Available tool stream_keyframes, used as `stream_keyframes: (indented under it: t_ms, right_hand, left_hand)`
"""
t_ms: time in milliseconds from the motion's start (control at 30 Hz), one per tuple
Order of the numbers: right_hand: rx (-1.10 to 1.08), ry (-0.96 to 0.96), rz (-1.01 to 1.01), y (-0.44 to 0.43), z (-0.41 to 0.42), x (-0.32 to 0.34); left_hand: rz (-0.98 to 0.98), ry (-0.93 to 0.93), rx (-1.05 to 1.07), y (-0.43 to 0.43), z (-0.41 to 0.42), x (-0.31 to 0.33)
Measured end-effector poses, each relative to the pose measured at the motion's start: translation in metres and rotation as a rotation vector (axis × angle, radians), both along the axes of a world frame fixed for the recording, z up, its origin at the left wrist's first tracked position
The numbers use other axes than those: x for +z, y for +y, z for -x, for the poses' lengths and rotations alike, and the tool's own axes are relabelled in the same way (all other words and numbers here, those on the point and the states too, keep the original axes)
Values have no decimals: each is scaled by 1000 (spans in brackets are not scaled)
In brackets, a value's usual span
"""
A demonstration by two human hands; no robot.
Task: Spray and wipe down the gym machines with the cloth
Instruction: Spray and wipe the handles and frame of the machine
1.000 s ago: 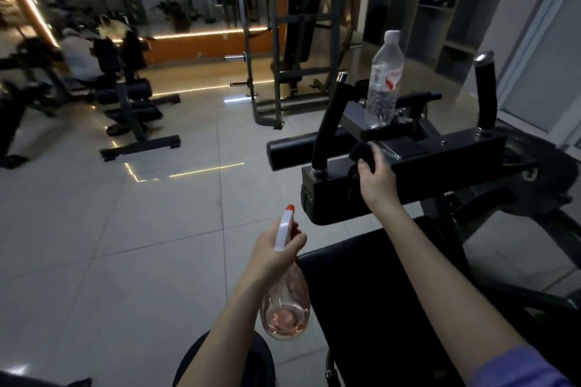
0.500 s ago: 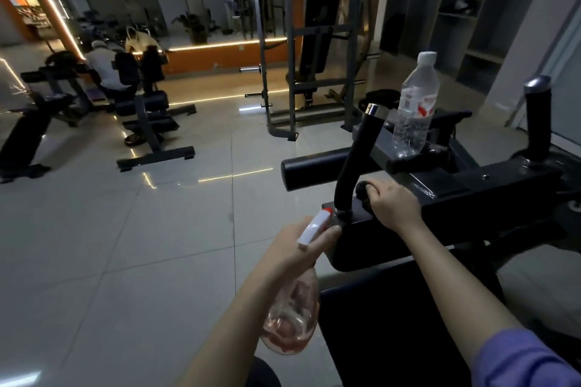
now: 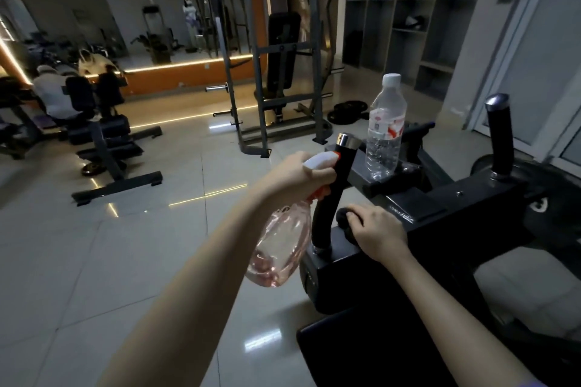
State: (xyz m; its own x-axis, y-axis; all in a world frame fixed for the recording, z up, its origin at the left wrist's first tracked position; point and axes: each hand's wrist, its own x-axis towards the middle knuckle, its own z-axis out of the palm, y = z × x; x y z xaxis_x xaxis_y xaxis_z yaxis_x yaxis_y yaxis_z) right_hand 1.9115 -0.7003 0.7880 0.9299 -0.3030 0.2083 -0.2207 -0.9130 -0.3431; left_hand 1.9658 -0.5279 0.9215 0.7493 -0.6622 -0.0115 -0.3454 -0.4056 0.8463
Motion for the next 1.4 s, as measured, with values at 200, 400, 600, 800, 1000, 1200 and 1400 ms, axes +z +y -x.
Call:
stream_keyframes:
  t_ms: [200,400,600,800,1000,1200,1400]
  right_hand:
    - [27,3,7,-6,-6,-1]
    - [49,-2,-17,-8,-4,-3]
    - [49,-6,-29,-5,-3,-2]
    - [35,-27,-35,-3,-1,-1]
    - [30,-16,-32,-2,0,-1]
    - [20,-15,-23,-2,1,0]
    - [10,-11,-18,-2,1,0]
  left_hand:
    - [-42,-1,0,-3,-10,7]
    - [13,-8,139,-2,6,-22]
    - [46,-8,143,13,23,-63]
    - [2,-58,144,21,42,-84]
    - [-5,-142,181,16,45,-72]
    - [-78,-117,129,11,32,-70]
    - [-191,-197,183,19,52,-83]
